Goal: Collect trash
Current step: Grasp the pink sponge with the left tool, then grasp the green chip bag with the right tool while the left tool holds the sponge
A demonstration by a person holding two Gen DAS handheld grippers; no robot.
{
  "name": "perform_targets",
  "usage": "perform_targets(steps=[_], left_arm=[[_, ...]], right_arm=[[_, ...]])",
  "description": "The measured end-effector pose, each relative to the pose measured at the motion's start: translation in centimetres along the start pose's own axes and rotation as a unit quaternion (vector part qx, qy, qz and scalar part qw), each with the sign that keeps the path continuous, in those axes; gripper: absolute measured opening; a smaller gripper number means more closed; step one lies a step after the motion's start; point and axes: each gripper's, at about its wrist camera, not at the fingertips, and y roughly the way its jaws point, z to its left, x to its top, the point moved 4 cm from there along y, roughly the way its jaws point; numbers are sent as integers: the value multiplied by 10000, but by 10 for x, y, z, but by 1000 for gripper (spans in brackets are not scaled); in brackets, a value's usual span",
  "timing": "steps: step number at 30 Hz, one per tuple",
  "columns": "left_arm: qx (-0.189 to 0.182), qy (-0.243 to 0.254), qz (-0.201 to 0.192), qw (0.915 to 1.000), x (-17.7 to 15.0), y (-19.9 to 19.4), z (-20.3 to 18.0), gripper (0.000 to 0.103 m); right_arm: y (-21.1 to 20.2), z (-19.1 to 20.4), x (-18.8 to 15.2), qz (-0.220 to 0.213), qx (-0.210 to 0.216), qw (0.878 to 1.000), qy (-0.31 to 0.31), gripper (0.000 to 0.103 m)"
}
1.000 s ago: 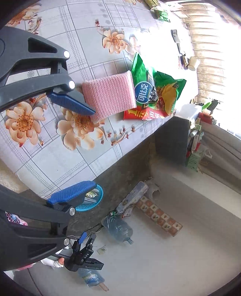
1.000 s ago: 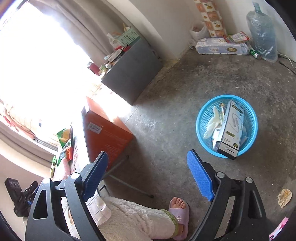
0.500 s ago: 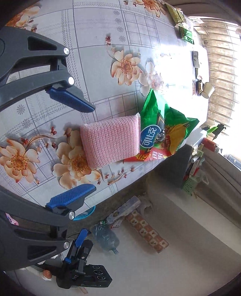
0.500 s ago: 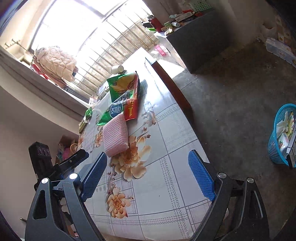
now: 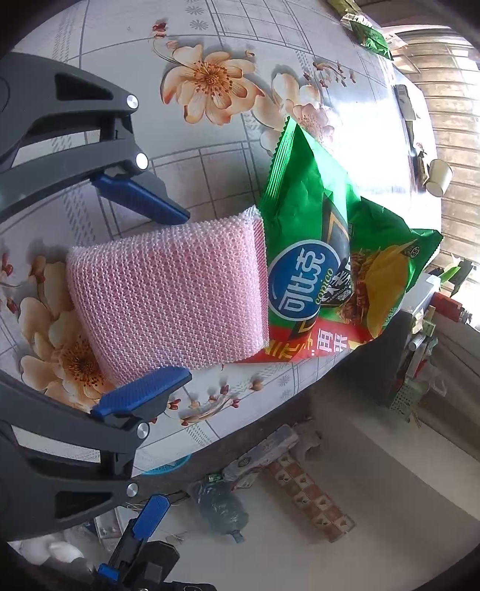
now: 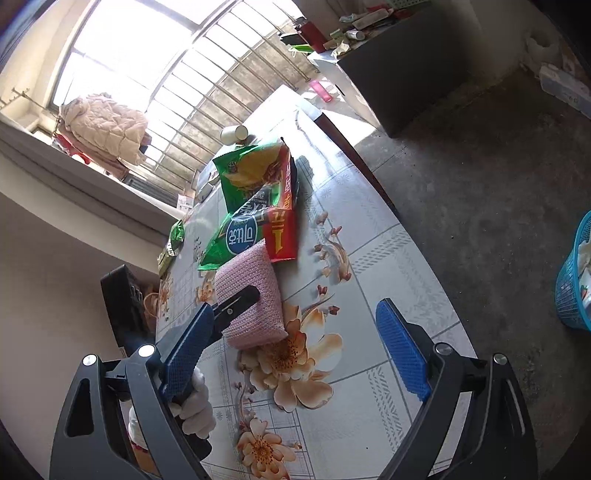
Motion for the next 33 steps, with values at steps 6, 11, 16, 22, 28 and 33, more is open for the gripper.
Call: perform_targets(steps=[6, 11, 16, 22, 28, 33], left_arm=[[80, 19, -223, 9997, -7, -15, 22, 70], [291, -115, -386, 9988, -18, -38, 58, 70], [458, -472, -537, 9964, -34, -63, 101, 70], [641, -764, -725, 9924, -49, -86, 136, 70], [773, -968, -839, 9887, -58, -100, 154, 70], [833, -976, -862, 9880, -66, -108, 157, 69]], right_arm=[[56, 7, 39, 208, -42, 9997, 132, 87], [105, 14, 63, 312, -359, 9989, 8, 87], [139, 33, 76, 225, -855, 9947, -517, 75], [158, 62, 62, 206, -1606, 9728, -1658, 46], [137, 60, 36, 400, -1681, 9621, -2107, 26], [101, 50, -5, 561, -1840, 9473, -2561, 23]])
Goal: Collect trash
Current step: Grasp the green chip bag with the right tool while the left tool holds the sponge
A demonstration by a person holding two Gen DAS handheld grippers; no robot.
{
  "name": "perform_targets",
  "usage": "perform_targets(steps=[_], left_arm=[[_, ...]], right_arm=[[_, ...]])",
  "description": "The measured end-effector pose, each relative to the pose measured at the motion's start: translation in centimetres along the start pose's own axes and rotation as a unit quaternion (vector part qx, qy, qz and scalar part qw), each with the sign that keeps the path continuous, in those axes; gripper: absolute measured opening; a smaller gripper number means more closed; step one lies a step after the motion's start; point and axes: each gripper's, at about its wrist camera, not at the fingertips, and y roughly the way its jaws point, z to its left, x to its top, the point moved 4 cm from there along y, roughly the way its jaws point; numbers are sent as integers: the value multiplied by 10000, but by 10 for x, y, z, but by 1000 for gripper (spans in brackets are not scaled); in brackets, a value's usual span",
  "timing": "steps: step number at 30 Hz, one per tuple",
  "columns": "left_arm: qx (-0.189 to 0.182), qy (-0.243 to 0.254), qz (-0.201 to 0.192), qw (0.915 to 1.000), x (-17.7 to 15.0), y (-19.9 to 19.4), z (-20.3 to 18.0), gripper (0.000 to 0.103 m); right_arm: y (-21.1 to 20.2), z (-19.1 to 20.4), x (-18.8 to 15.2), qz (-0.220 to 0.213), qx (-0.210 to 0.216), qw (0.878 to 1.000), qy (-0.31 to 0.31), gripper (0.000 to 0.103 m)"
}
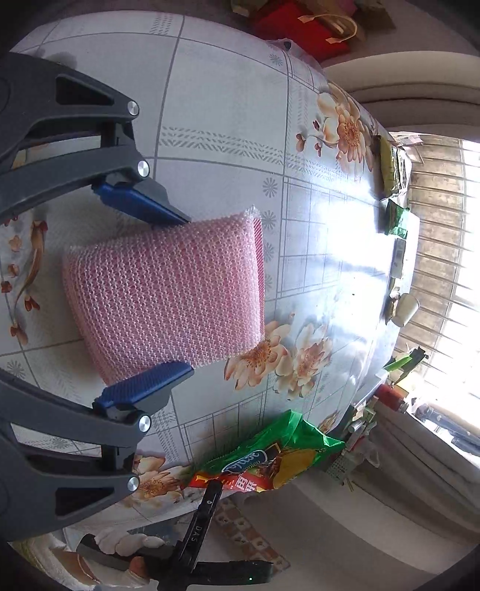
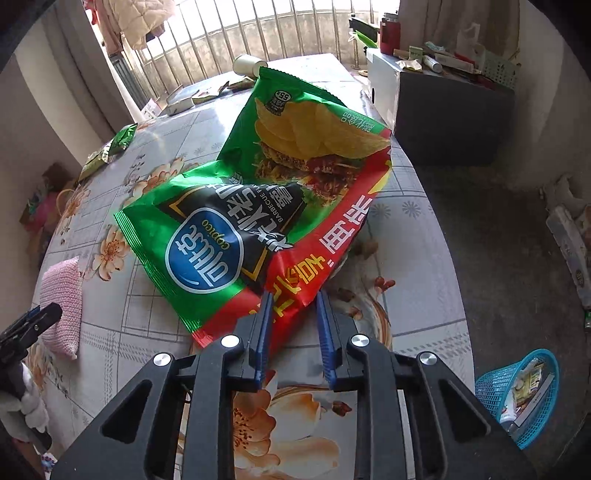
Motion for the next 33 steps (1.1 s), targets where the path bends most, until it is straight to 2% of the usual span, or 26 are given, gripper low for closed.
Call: perform_targets(steps=[4, 9, 13, 16, 19, 21, 22, 23, 24, 26, 27, 29, 31, 33], left_arm=[[10, 19, -11, 10000, -7, -6, 1, 69], [-68, -62, 44, 9999, -17, -13, 0, 67], [-211, -94, 74, 9997, -20, -20, -8, 58], [-359, 72, 80, 9993, -20, -25, -23, 51], [-474, 295, 265, 9981, -26, -24, -41, 51], [-413, 391, 257, 9981, -31, -27, -49, 55], [-328, 447, 180, 9983, -32, -30, -52, 62], [-153, 503, 16, 9986, -32, -35, -55, 71], [80, 568, -231, 9981, -32, -42, -56, 73], [373, 690, -663, 9947, -32, -58, -60, 73], [353, 700, -837, 9934, -33, -67, -63, 73], [-43, 759, -1009, 9920, -37, -80, -75, 73], [-513, 975, -953, 9893, -46, -88, -92, 73], [-740, 1243, -843, 9859, -58, -89, -109, 73]], right_arm=[[-29, 4, -46, 64, -116, 9991, -392, 23], [-63, 11, -105, 173, 119, 9980, -597, 23], [-85, 19, -145, 213, 332, 9966, -724, 23], [-98, 18, -163, 185, 399, 9969, -648, 26], [-107, 7, -170, 151, 534, 9982, -228, 37], [-114, -4, -172, 74, 709, 9973, 166, 46], [-118, -9, -174, 12, 840, 9957, 378, 49], [-120, -14, -173, -41, 967, 9936, 589, 50], [-122, -20, -173, -82, 1086, 9908, 799, 53], [-122, -30, -173, -120, 1302, 9843, 1182, 55], [-121, -35, -172, -119, 1393, 9810, 1342, 55], [-116, -42, -173, -72, 1534, 9743, 1648, 55], [-109, -46, -174, 23, 1709, 9667, 1907, 55], [-103, -47, -174, 105, 1948, 9573, 2133, 55]])
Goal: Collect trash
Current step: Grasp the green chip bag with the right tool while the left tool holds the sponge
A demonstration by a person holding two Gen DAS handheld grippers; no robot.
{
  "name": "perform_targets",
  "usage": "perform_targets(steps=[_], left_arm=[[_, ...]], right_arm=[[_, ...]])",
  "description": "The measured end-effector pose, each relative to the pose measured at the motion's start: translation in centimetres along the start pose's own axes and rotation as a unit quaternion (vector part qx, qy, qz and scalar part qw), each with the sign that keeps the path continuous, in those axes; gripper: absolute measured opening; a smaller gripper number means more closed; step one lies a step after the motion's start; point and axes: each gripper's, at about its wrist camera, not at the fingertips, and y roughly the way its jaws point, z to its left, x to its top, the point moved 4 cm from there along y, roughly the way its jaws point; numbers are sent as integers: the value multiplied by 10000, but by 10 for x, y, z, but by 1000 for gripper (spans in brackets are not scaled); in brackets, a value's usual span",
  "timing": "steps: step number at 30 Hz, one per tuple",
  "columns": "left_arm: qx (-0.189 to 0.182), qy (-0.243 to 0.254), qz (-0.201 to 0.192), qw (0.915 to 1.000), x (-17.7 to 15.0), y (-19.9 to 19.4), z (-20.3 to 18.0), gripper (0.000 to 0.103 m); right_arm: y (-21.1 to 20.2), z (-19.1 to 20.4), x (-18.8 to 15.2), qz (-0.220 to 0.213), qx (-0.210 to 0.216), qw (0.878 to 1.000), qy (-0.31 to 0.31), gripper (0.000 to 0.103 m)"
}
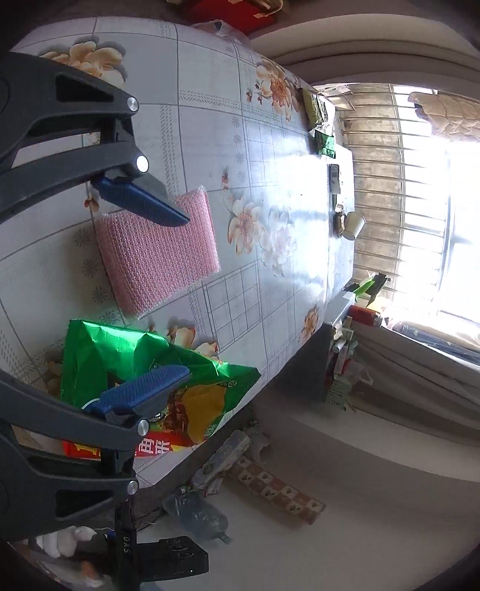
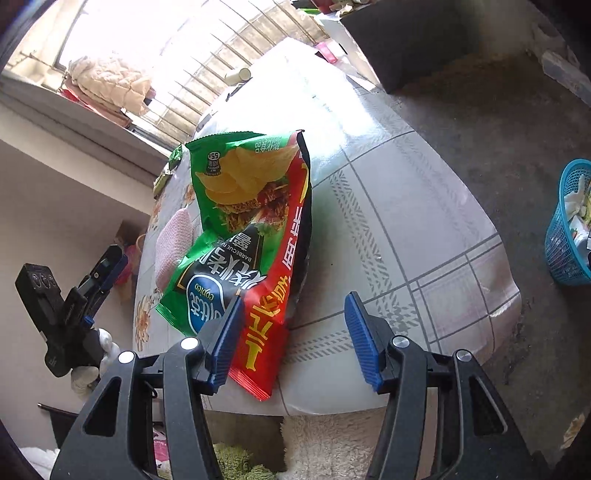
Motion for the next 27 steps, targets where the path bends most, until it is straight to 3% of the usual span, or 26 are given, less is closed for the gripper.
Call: perform_targets(steps=[6, 12, 17, 27], left_arm=[[-533, 557, 678, 9947, -38, 25, -48, 59], [-546, 380, 1336, 9888, -65, 49, -51, 56], [-655, 155, 1408, 9878, -65, 50, -41, 54], [-619, 141, 1408, 9880, -65, 49, -44, 53]], right_arm=[[10, 6, 2, 104, 355, 9992, 162, 65], [19, 12, 4, 185, 623, 9974, 301, 69], [27, 16, 8, 214, 882, 9952, 364, 69], [37, 24, 22, 52, 758, 9970, 122, 64]])
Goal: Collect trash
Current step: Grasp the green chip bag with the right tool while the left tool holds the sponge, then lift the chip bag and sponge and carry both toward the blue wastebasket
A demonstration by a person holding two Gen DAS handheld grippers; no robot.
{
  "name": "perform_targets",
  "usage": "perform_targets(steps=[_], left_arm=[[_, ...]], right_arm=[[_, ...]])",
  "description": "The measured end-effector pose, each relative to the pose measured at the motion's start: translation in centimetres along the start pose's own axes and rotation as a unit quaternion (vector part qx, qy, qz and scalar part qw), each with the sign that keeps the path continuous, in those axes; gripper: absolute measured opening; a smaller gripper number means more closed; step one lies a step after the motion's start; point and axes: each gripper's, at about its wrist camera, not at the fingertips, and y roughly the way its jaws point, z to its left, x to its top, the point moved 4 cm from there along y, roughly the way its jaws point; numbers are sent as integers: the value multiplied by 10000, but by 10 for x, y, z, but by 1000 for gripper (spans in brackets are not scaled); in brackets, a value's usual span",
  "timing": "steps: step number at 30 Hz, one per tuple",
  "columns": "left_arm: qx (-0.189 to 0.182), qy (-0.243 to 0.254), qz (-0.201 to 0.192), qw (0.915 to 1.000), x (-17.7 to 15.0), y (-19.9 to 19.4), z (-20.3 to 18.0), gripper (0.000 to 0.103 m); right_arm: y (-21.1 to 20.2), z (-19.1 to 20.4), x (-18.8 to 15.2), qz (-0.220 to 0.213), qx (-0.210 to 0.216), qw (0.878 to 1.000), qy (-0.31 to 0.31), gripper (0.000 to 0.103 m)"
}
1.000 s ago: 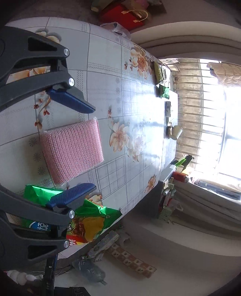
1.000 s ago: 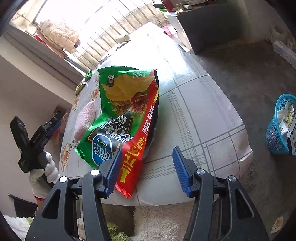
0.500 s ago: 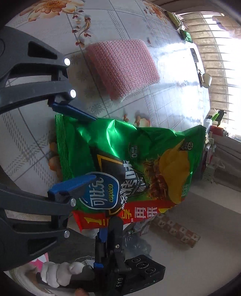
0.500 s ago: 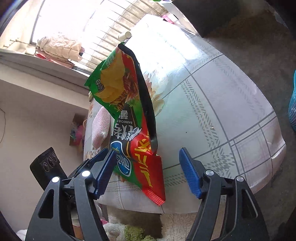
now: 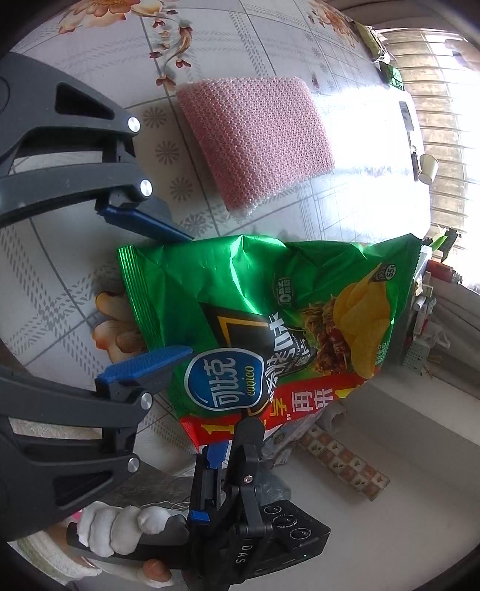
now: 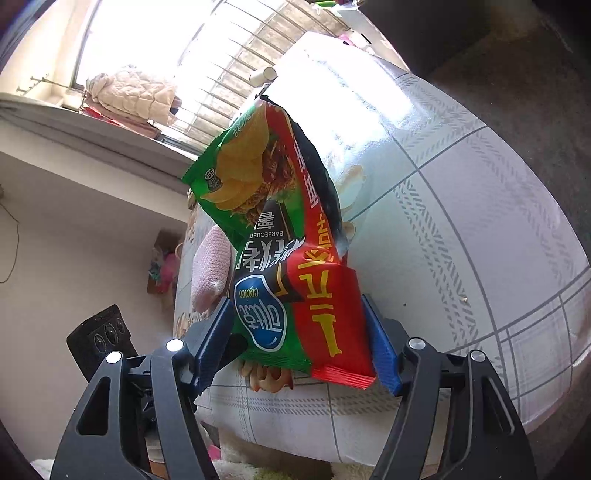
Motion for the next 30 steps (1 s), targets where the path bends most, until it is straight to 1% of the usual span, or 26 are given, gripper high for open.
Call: perform_targets(steps=[3, 7, 9, 11, 13, 14, 15, 18, 19, 21, 22, 24, 25, 26, 28, 30], left_arm=[[9, 10, -11, 10000, 0, 0, 0, 53], [7, 12, -15, 10000, 5, 2, 3, 55], [13, 28, -10, 10000, 7, 3, 2, 55], [73, 73, -18, 9999, 7, 4, 1, 55], [100, 98, -30, 9999, 7, 4, 0, 55], [89, 92, -33, 9999, 6, 4, -1, 55], [59, 67, -29, 10000, 6, 3, -1, 55], [-96, -23, -82, 9999, 6, -4, 4, 54], [-150, -25, -183, 9997, 7, -10, 6, 54], [-214, 2, -520, 9984, 11, -27, 10, 54], [-166, 6, -688, 9975, 14, -36, 14, 56], [53, -51, -936, 9956, 20, -50, 25, 63], [240, -113, -1028, 9943, 23, -54, 33, 71], [456, -194, -1096, 9927, 27, -57, 41, 77], [763, -401, -1100, 9902, 35, -57, 57, 83], [874, -571, -950, 9900, 43, -50, 66, 84]], right_arm=[[-2, 0, -5, 70, 64, 9999, -79, 62], [-8, 9, -15, 296, 592, 9969, -417, 62], [-9, 8, -17, 328, 609, 9967, -435, 62], [-5, 4, -16, 322, 495, 9977, -331, 55], [-2, -3, -15, 291, 411, 9986, -174, 39], [0, -6, -15, 275, 407, 9988, -90, 34], [1, -8, -14, 263, 400, 9989, -16, 28], [1, -8, -14, 183, 339, 9993, 38, 23], [0, -8, -14, 129, 273, 9995, 18, 20], [-5, -8, -13, 27, 163, 9999, 12, 19], [-8, -9, -12, -22, 142, 9999, 27, 19], [-15, -12, -12, -106, 74, 9999, 28, 19], [-18, -14, -13, -125, 51, 9999, 41, 19], [-20, -16, -13, -131, 47, 9999, 70, 19], [-21, -20, -15, -113, 53, 9998, 158, 19], [-21, -24, -17, -109, 109, 9995, 259, 19]])
